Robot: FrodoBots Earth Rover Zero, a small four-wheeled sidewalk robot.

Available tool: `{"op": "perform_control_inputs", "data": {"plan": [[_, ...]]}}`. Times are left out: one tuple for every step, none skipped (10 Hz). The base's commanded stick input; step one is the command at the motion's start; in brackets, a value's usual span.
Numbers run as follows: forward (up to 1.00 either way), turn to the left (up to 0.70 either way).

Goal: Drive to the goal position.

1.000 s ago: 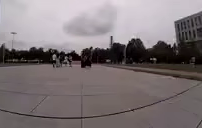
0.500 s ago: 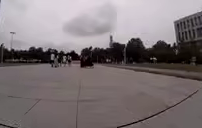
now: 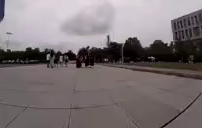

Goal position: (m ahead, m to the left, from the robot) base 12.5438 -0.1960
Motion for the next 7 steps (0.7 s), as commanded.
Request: {"op": "perform_control_inputs", "data": {"plan": [[0.57, -0.12], [0.56, -0.12], [0.56, -0.12], [0.56, -0.11], [0.56, -0.06], [0.56, -0.01], [0.56, 0.01]]}}
